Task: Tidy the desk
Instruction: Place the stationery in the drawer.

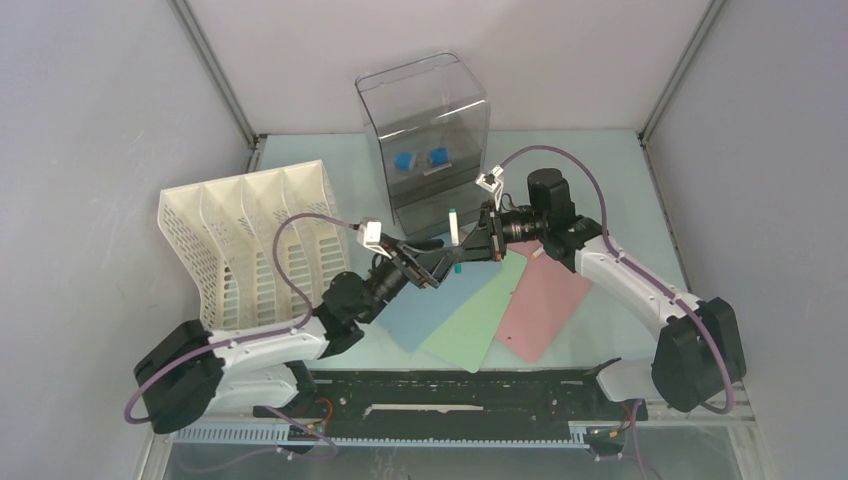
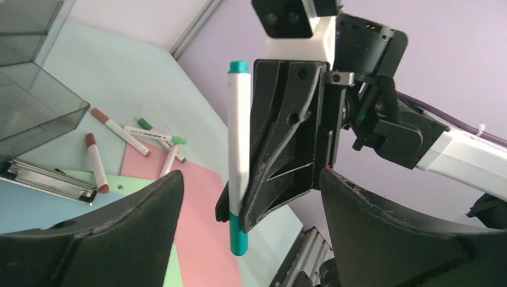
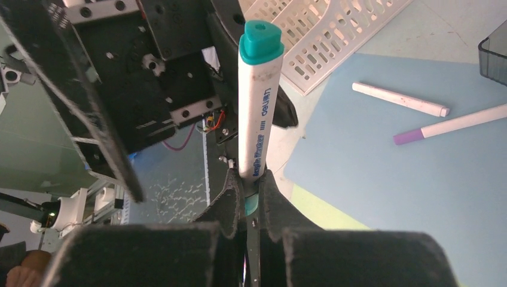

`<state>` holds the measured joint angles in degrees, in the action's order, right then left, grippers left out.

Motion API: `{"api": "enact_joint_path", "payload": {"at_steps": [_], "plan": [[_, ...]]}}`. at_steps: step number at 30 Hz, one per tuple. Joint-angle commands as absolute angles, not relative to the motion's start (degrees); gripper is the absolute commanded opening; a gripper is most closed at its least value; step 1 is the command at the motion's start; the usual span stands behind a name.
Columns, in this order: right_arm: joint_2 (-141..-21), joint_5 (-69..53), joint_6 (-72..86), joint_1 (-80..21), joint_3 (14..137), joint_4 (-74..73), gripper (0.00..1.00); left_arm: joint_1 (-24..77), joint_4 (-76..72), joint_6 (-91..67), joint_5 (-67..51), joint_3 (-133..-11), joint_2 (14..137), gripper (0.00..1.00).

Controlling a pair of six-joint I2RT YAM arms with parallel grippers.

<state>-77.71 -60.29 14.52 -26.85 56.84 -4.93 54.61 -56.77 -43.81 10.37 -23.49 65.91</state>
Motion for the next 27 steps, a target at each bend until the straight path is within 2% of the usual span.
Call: {"api": "enact_joint_path", "payload": {"at_steps": [1, 4, 11, 15, 21, 27], "plan": [[-77.82, -60.78, 9.52, -26.48, 58.62, -6.86, 0.0, 54.41, -48.36, -35.78, 12.11, -23.65, 58.4, 0.92], [-78.33, -60.5, 2.75, -26.15, 60.81, -12.62, 0.0, 54.21, -42.03, -31.39, 13.46, -22.45, 53.05, 1.0], [-79.58, -60.56, -19.76, -23.82, 67.79, -32.75, 0.0, 52.11, -25.25, -26.66, 14.45, -21.3, 43.7, 1.0], [-79.88, -57.71, -26.63, -21.99, 70.56, -38.87, 0.0, 50.91, -19.86, -26.52, 14.62, -19.77, 40.4, 1.0], [-80.94, -44.76, -34.54, -22.72, 75.03, -42.83, 0.0, 50.08, -15.14, -26.69, 14.72, -17.16, 36.43, 1.0], [-85.77, -20.85, -45.42, -29.93, 81.26, -43.8, 0.0, 49.95, -13.72, -27.13, 14.84, -14.96, 34.47, 1.0]]}}
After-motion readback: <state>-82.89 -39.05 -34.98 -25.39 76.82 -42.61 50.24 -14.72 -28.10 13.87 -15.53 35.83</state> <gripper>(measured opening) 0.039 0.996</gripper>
